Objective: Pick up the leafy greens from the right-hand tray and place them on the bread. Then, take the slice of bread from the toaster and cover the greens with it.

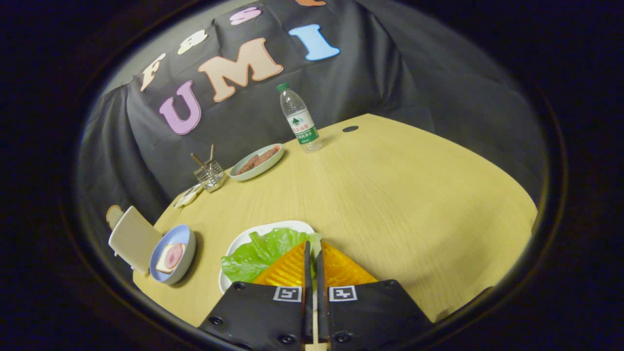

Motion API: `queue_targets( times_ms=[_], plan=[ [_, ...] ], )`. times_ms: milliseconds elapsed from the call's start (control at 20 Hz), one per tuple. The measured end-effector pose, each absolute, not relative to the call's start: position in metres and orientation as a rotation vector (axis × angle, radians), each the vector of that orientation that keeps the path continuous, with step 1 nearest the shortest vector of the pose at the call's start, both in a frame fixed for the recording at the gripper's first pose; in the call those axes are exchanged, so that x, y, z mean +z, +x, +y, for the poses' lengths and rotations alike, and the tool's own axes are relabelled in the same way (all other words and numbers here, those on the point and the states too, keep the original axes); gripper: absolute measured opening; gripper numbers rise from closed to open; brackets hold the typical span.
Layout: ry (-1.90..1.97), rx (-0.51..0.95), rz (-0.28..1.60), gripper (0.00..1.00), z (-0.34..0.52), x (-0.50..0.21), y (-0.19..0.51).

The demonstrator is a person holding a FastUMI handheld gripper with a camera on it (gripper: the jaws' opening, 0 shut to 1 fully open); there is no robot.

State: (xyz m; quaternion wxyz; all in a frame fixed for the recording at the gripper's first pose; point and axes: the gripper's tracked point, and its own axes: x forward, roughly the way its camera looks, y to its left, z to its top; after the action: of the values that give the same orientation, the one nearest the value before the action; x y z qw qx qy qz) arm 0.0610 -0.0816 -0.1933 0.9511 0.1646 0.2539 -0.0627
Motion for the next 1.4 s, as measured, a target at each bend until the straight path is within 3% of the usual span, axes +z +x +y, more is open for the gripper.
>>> queue_targets(
  times_ms=[700, 1400],
  plan=[
    [0.316, -0.060, 0.347, 0.03, -0.048, -0.126, 0.055],
    [0.385, 0.215, 0.185, 0.03, 0.134, -0.041, 0.062]
  ],
)
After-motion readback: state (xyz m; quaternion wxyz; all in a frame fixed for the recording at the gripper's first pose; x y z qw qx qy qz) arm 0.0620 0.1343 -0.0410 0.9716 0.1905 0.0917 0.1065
